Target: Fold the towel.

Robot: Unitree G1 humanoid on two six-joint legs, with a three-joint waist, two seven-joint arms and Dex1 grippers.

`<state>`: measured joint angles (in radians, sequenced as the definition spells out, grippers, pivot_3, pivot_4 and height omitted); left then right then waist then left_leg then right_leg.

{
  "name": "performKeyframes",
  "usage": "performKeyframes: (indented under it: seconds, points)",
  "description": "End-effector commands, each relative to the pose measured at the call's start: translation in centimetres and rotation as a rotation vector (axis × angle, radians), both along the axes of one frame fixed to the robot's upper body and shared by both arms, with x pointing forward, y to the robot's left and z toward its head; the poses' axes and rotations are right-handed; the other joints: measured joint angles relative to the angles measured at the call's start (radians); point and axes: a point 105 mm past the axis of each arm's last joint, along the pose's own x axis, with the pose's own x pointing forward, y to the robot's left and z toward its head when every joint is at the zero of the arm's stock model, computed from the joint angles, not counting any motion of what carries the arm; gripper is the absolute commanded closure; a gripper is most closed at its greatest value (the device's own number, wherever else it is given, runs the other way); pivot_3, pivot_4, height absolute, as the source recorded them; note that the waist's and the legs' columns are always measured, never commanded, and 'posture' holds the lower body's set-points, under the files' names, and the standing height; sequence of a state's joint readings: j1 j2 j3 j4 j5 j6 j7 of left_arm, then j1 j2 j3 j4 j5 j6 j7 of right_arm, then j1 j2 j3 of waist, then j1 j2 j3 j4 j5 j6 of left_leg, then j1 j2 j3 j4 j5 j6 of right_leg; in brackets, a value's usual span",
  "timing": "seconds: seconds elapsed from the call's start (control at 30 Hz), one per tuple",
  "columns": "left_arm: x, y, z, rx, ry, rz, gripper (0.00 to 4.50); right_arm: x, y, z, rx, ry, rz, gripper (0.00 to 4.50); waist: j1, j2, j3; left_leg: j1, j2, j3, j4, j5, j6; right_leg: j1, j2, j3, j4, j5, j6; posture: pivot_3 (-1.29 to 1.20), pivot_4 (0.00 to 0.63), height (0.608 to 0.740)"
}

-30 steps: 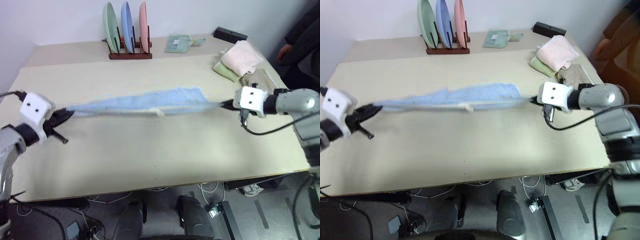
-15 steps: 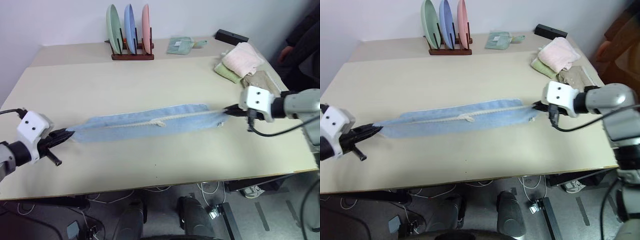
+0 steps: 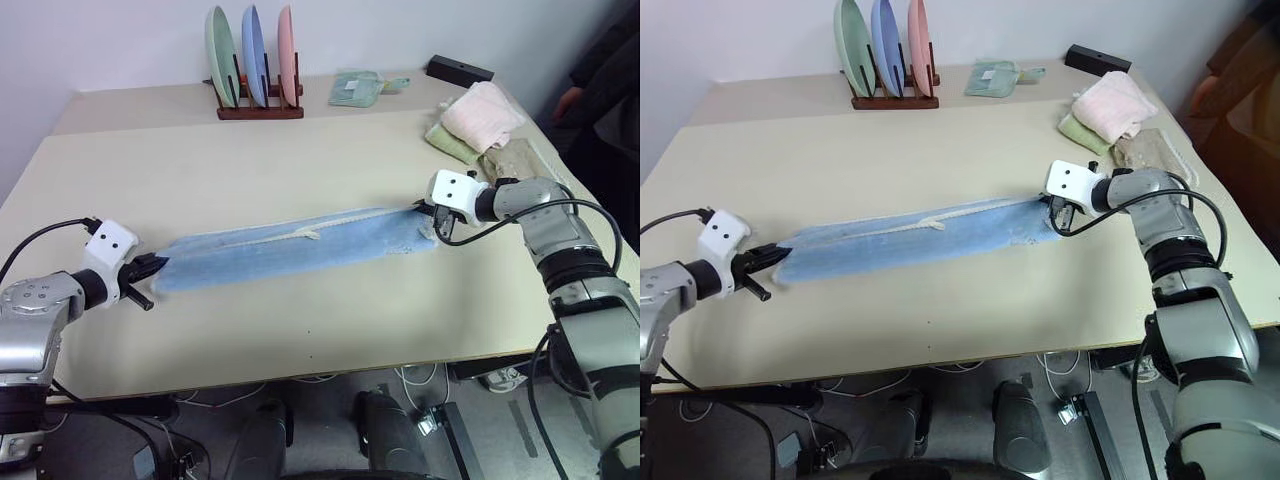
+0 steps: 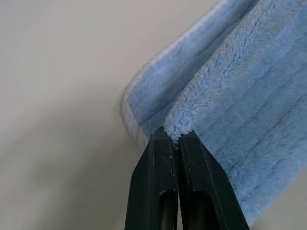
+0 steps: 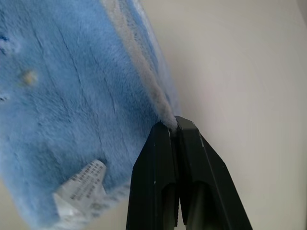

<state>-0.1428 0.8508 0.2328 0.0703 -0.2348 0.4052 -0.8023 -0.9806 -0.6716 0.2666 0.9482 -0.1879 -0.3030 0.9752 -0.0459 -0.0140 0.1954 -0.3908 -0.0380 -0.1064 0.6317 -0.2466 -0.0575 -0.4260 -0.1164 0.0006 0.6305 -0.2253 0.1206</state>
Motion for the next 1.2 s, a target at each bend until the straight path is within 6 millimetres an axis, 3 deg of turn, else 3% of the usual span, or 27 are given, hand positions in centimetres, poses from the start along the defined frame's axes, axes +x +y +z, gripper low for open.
performKeyframes:
  seconds: [0.03, 0.2, 0.33, 0.43, 0.47, 0.67, 0.83, 0.9, 0.97, 1.13, 1.2]
  points:
    - [0.1, 0.2, 0.5, 0.011, -0.024, 0.007, 4.5, 0.6, 0.1, 1.3, -0.001, -0.054, 0.001, 4.47, 0.0, 0.0, 0.0, 0.0, 0.0, 0.0, 0.0, 0.0, 0.0, 0.0, 0.0, 0.0, 0.0, 0.0, 0.0, 0.0, 0.15, 0.74]
    - [0.3, 0.1, 0.4, -0.042, -0.026, 0.022, 4.5, 1.1, 0.3, 1.5, 0.009, -0.074, -0.016, 4.47, 0.001, 0.0, 0.0, 0.0, 0.0, 0.0, 0.0, 0.001, -0.001, 0.0, 0.0, 0.0, 0.0, 0.0, 0.0, 0.0, 0.15, 0.74]
    - [0.9, 0.7, 1.2, -0.091, -0.064, 0.079, 3.12, 1.8, 0.1, 2.5, 0.036, -0.125, -0.057, 3.21, 0.0, 0.0, 0.0, 0.0, 0.0, -0.001, 0.0, 0.001, -0.002, 0.0, 0.0, 0.0, 0.001, 0.0, 0.0, 0.0, 0.15, 0.74]
    - [2.3, 1.6, 2.4, -0.083, -0.171, 0.168, 1.6, 2.1, -0.3, 3.1, 0.054, -0.173, -0.093, 1.67, 0.0, 0.0, 0.0, 0.0, 0.0, -0.001, 0.0, 0.001, -0.002, 0.0, 0.0, 0.0, 0.001, 0.0, 0.0, 0.0, 0.15, 0.74]
    - [2.9, 2.0, 3.0, -0.097, -0.22, 0.22, 1.54, 2.3, -0.5, 3.3, 0.06, -0.194, -0.115, 1.2, 0.003, 0.0, 0.0, 0.0, 0.0, -0.001, 0.0, 0.001, -0.002, 0.0, 0.0, 0.0, 0.001, 0.0, 0.0, 0.0, 0.15, 0.74]
    - [5.2, 3.4, 4.0, -0.253, -0.34, 0.474, 1.54, 3.0, -1.2, 3.6, 0.094, -0.264, -0.207, 1.2, 0.002, -0.001, 0.0, 0.0, -0.001, -0.002, 0.0, 0.002, -0.003, 0.0, 0.0, 0.0, 0.001, 0.001, 0.001, 0.0, 0.15, 0.74]
    - [4.6, 2.0, 3.4, -0.29, -0.323, 0.427, 1.54, 2.1, -2.7, 4.7, 0.166, -0.28, -0.228, 1.2, -0.002, -0.001, 0.0, 0.0, -0.001, -0.002, 0.0, 0.002, -0.004, 0.0, 0.0, 0.0, 0.001, 0.001, 0.001, 0.0, 0.15, 0.74]
    - [4.0, 2.1, 3.7, -0.309, -0.336, 0.431, 1.54, 1.4, -3.4, 5.3, 0.286, -0.236, -0.25, 0.66, 0.001, -0.001, 0.0, 0.0, -0.001, -0.002, 0.0, 0.002, -0.003, 0.0, 0.0, 0.0, 0.0, 0.001, 0.001, 0.0, 0.15, 0.74]
    - [3.4, 0.9, 4.8, -0.314, -0.374, 0.36, 1.54, -0.2, -4.0, 5.6, 0.455, -0.14, -0.264, 0.06, 0.005, -0.001, 0.0, -0.001, -0.001, -0.002, 0.0, 0.002, -0.003, 0.0, 0.0, 0.0, 0.001, 0.001, 0.001, 0.0, 0.15, 0.74]
    - [1.6, -6.3, 5.5, -0.245, -0.367, 0.027, 1.54, -5.3, -3.9, 3.5, 0.78, 0.188, -0.325, 0.06, 0.029, -0.001, -0.001, -0.001, -0.001, -0.002, 0.001, 0.002, -0.003, 0.002, -0.001, 0.0, 0.0, 0.001, 0.001, 0.0, 0.15, 0.74]
    - [0.5, -10.7, 5.1, -0.238, -0.344, -0.147, 1.54, -7.2, -3.6, 2.3, 0.913, 0.321, -0.389, 0.06, 0.034, -0.001, -0.001, 0.0, -0.001, -0.002, 0.002, 0.002, -0.003, 0.002, 0.0, 0.0, 0.0, 0.001, 0.0, 0.0, 0.15, 0.74]
